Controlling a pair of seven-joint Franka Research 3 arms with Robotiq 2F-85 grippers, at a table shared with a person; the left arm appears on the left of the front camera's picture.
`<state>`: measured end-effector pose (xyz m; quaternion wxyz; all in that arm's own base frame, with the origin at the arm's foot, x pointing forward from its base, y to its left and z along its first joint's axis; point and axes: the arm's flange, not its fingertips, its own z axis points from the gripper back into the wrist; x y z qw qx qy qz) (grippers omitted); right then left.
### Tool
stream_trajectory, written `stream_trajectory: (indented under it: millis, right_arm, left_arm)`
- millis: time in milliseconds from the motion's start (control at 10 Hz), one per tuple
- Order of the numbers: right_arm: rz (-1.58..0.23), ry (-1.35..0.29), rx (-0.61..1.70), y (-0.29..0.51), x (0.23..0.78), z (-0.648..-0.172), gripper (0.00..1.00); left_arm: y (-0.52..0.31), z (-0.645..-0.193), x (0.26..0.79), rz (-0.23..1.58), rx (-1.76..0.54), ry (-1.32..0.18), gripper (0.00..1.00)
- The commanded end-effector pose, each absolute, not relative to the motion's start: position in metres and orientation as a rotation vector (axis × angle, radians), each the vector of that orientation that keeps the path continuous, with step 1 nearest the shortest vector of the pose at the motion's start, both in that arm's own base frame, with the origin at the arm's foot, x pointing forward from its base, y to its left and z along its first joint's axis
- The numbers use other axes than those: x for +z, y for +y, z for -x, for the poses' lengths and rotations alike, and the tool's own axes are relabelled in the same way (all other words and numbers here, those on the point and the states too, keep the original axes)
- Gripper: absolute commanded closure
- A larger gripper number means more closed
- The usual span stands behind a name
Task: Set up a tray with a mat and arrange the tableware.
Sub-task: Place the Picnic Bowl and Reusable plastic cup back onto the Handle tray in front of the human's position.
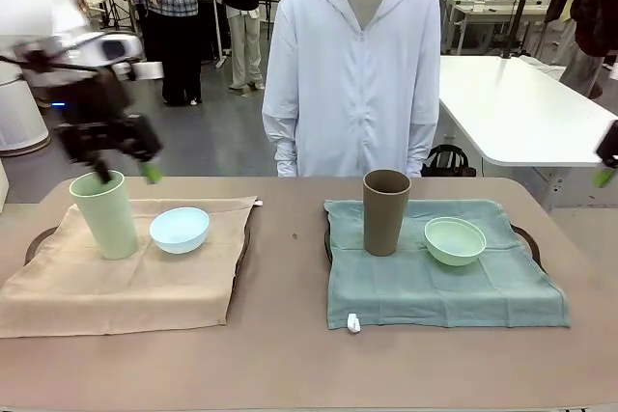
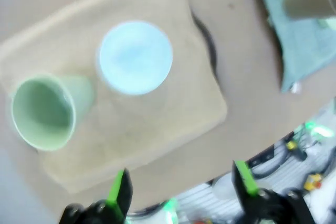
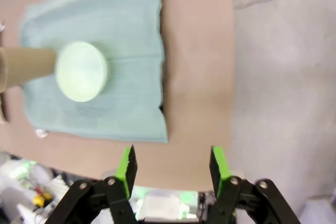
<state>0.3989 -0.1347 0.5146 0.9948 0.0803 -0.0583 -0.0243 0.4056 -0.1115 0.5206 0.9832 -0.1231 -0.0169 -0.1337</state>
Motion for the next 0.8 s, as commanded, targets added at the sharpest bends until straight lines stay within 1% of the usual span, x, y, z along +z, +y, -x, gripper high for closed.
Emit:
stream_trajectory:
  millis: [0, 200, 300, 600, 700]
  right_arm:
    - [-0.253, -0.088, -0.079, -0.162, 0.516, -0.406, 0.28]
    - [-0.408, -0.096, -0.126, -0.208, 0.521, -0.398, 0.28]
    - [-0.454, -0.098, -0.144, -0.224, 0.520, -0.393, 0.28]
    - [-0.624, -0.127, -0.161, -0.253, 0.525, -0.382, 0.28]
    - [-0.625, -0.131, -0.182, -0.259, 0.523, -0.381, 0.28]
  left_arm:
    - [-0.034, -0.404, 0.528, 0.354, -0.173, 0.001, 0.00]
    - [0.045, -0.391, 0.543, 0.488, -0.117, -0.070, 0.00]
    - [0.075, -0.380, 0.545, 0.568, -0.099, -0.114, 0.00]
    - [0.151, -0.367, 0.530, 0.847, -0.058, -0.217, 0.00]
    - [0.164, -0.361, 0.521, 0.858, -0.069, -0.213, 0.00]
